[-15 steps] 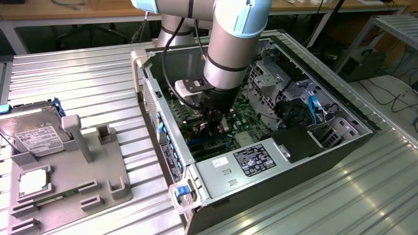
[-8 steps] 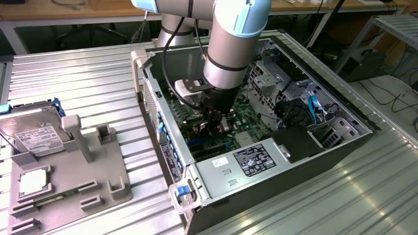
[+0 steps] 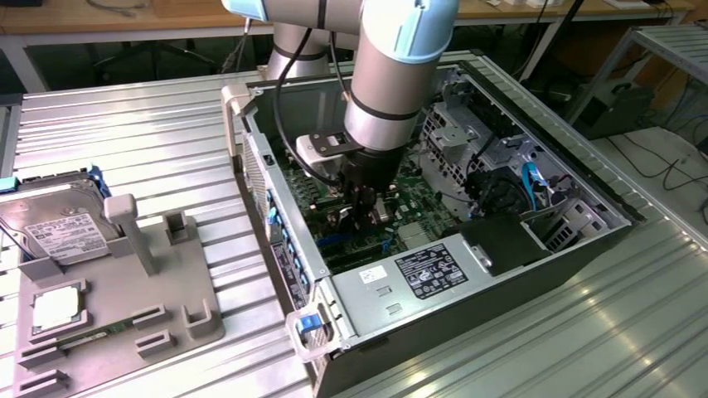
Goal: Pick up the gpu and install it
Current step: 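Insert the gpu into the slot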
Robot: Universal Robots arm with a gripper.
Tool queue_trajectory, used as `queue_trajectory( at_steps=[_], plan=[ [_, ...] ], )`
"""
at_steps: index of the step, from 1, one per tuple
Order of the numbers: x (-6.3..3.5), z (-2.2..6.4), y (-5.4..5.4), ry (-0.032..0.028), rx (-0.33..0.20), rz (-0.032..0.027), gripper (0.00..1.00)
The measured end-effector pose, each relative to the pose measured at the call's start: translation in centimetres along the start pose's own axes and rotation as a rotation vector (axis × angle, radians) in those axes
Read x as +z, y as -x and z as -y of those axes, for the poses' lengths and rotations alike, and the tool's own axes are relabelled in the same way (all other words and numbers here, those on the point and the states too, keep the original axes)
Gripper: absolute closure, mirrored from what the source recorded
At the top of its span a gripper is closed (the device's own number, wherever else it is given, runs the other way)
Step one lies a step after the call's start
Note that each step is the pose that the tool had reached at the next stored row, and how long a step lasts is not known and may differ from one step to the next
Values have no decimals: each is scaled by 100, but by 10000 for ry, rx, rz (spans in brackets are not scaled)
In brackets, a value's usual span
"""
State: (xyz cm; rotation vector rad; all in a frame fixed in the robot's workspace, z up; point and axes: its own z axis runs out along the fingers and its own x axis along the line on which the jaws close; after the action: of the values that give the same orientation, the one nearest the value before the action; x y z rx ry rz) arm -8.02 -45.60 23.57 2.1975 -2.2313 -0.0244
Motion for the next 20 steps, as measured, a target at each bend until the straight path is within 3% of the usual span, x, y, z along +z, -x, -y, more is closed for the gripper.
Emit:
queue_trajectory(
  at_steps=[20],
  plan=[
    [29,-10,2,-2,1,-1,71]
  ],
)
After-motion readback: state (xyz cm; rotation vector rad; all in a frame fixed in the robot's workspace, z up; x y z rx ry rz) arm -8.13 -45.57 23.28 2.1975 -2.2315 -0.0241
